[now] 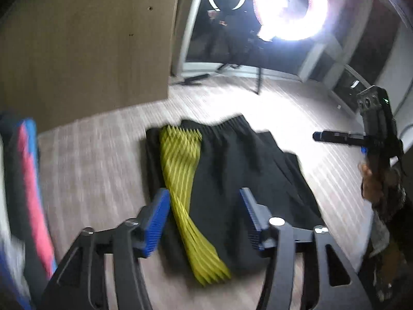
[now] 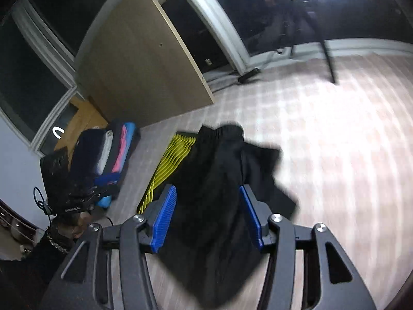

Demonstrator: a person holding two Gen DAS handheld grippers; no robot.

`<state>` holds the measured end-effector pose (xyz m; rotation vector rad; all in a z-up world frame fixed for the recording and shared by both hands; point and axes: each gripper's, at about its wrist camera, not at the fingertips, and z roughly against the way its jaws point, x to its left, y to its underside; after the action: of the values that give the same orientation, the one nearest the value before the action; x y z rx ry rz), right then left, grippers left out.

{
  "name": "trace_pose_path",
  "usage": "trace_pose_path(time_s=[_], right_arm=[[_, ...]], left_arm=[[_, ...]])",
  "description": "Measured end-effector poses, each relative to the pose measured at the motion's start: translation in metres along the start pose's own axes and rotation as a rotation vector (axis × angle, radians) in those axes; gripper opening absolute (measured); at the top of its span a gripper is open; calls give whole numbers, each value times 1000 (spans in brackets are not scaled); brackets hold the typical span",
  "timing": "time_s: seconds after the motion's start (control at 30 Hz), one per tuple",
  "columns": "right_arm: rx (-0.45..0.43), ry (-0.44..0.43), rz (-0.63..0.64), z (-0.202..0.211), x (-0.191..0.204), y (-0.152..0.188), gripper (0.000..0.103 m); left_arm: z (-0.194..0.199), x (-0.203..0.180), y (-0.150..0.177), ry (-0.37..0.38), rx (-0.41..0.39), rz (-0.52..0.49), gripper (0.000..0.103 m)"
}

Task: Fold clothes

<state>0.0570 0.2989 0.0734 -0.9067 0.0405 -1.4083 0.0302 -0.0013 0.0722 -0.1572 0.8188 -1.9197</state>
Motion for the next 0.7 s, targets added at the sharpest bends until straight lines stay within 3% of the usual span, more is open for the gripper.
trace_pose_path(time_s=[0.07,0.17,0.3,0.57,0.63,0.7], right_arm=[[35,17,23,-30,-7,-23,50],[87,-16,24,-61,-14,-37,50],[143,29,62,-86,-19,-44,52],[141,-61,78,-89,-23,-44,52],[144,-78,104,-85,-20,-42,52],[144,-78,131,-81,-17,-41,52]], left_arm=[[-30,11,-18,-62,15,5,59],[-62,24,-34,-75,41,10,59],[-90,30,-44,-67,51,23,59],[-120,35,-55,-69,100,11,59],[-121,32,-54,-70,101,-8,57],[-118,30,-52,-60,89,-25,47]])
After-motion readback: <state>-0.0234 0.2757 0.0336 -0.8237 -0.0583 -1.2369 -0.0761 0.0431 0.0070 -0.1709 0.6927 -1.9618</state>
